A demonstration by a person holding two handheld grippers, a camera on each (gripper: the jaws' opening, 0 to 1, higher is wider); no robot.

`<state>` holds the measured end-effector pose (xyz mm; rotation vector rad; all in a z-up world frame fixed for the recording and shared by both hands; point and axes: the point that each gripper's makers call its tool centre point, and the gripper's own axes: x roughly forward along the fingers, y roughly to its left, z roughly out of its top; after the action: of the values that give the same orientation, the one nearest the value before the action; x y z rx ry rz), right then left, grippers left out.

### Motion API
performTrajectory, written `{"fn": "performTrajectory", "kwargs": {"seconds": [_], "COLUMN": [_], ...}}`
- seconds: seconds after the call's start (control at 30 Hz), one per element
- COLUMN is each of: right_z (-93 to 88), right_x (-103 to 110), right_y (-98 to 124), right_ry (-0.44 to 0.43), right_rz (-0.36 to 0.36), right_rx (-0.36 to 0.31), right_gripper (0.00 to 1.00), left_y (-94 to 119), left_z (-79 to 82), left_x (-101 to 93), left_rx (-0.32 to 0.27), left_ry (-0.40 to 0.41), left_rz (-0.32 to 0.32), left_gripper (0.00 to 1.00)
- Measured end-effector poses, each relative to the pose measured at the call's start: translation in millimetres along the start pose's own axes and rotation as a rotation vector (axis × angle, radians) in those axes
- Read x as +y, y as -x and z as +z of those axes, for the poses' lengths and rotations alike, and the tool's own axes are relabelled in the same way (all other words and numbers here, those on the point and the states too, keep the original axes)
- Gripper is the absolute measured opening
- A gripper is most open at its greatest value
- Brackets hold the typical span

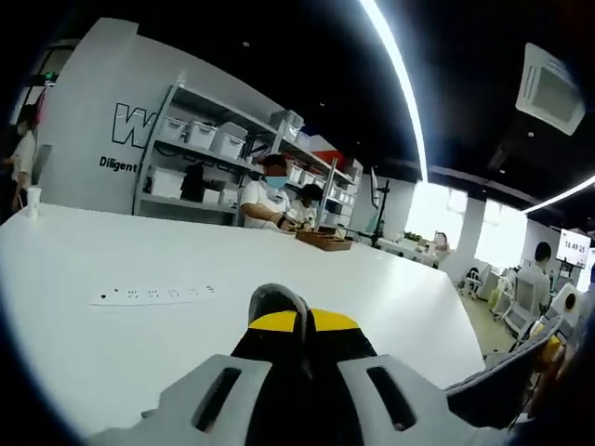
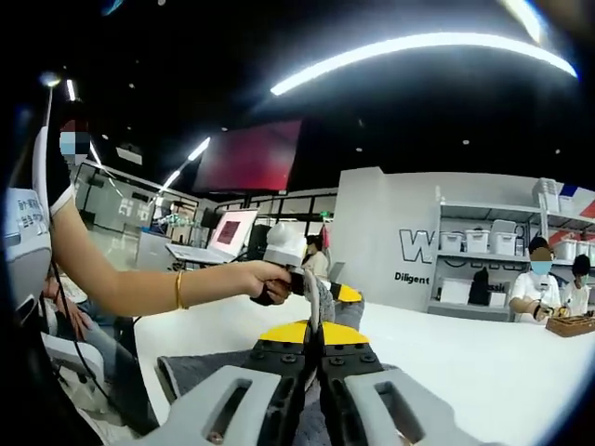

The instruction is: Open the folded towel by lifting each exposed corner and separating the folded layers until the towel lies flat within the target outline without major curled edges

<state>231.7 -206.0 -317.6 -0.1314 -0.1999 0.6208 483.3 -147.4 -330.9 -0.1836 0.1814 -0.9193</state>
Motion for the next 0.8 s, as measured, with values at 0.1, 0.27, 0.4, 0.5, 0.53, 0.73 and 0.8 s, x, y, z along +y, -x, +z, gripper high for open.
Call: {"fn": "performTrajectory", "kwargs": {"seconds": [0.1, 0.27, 0.4, 0.5, 0.53, 0.73, 0.8], "right_z": [0.8, 5.2, 6.6, 8.5, 9.2, 14.1, 16.2], "right_x": [-5.0, -21.8, -33.6, -40.9, -42.4, -52.8, -56.4], "right_y": [2.8, 13.0, 20.8, 25.7, 27.0, 35.1, 38.5], "right_ry": [0.001, 0.009, 0.015, 0.014, 0.015, 0.017, 0.02], "right_rz": [-0.013, -0.059, -0.088, -0.108, -0.112, -0.143, -0.152], "right_rx": [0.0, -0.005, -0.006, -0.012, -0.014, -0.025, -0.03], "right_gripper": [0.0, 0.0, 0.0, 0.0, 0.0, 0.0, 0.0], "left_y": [-3.1, -15.6, -25.9, -32.5, -34.1, -47.9, -51.3], "left_z": [2.3, 9.2, 13.6, 20.4, 22.3, 30.6, 31.8], "left_x": [-3.8, -15.0, -26.7, -33.4, -35.3, -49.7, -53.0], "left_rx": [-0.006, -0.012, 0.001, 0.001, 0.0, 0.0, -0.001], "left_ry": [0.009, 0.0, -0.028, -0.04, -0.043, -0.066, -0.069], "left_rz": [-0.01, -0.032, -0.05, -0.061, -0.065, -0.09, -0.096], "left_gripper": [0.02, 0.02, 0.02, 0.02, 0.02, 0.02, 0.02]}}
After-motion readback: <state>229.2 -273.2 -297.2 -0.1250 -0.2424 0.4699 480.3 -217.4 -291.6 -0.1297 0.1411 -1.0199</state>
